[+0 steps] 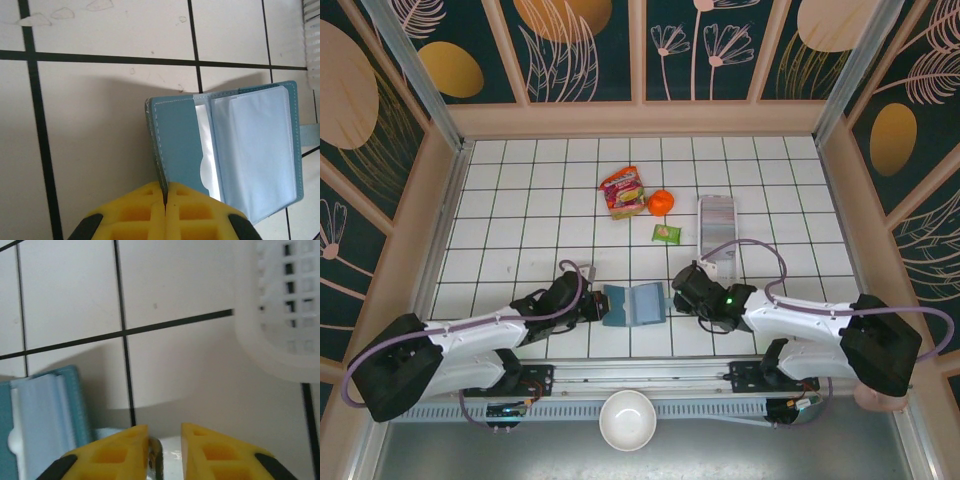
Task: Put the credit cards into the card holder
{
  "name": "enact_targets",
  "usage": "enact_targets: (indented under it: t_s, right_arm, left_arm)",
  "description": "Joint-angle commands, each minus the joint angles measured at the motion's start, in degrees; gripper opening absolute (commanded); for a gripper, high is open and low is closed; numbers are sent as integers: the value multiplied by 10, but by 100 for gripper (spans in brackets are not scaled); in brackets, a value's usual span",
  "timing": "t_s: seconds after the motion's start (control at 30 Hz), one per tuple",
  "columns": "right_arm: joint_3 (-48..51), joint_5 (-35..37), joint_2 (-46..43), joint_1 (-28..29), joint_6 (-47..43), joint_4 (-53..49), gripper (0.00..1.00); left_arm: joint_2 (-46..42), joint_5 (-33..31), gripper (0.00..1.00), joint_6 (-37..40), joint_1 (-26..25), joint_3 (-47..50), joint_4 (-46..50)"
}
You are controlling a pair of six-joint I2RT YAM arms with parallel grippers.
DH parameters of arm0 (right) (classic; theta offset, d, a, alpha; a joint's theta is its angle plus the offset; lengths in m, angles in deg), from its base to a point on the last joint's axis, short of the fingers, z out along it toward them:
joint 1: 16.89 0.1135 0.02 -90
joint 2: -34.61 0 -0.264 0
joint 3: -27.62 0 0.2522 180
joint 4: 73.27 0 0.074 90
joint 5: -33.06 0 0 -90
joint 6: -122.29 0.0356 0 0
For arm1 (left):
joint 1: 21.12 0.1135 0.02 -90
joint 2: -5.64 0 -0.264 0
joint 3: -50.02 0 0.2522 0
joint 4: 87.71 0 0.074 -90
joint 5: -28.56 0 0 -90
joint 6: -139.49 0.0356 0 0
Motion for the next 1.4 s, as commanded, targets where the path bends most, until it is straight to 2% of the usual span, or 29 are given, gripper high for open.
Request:
enact_targets:
  t_s: [0.0, 0.1, 0.17, 0.2, 0.4, 0.53, 0.7, 0.93, 1.37]
  right_arm:
    - [-37, 44, -6, 4, -18, -80, 38]
    - [-82, 68, -24, 25, -42, -122, 53]
    - [-110, 79, -28, 41, -50, -136, 55]
    - [-125, 85, -26, 48, -49, -145, 54]
    - [-208, 100, 38, 83, -60, -175, 27]
    - [-249, 108, 66, 105, -65, -173, 30]
    - [-228, 35, 81, 110, -78, -68, 40]
    - [-216, -46, 172, 82, -53, -28, 37]
    - [-199, -49, 244, 65, -29, -35, 37]
  left_arm:
    - [12, 14, 1, 11, 1, 7, -18]
    - [24, 19, 1, 12, 0, 5, -23]
    - [32, 21, 1, 11, 0, 4, -27]
    - [35, 22, 0, 9, 0, 3, -30]
    - [33, 22, 0, 6, 0, 4, -29]
    - [24, 21, 0, 3, 1, 2, -21]
    - [10, 9, 0, -3, 0, 3, -16]
    - [0, 10, 0, -7, 0, 7, -18]
    - [-3, 12, 0, -10, 0, 16, -28]
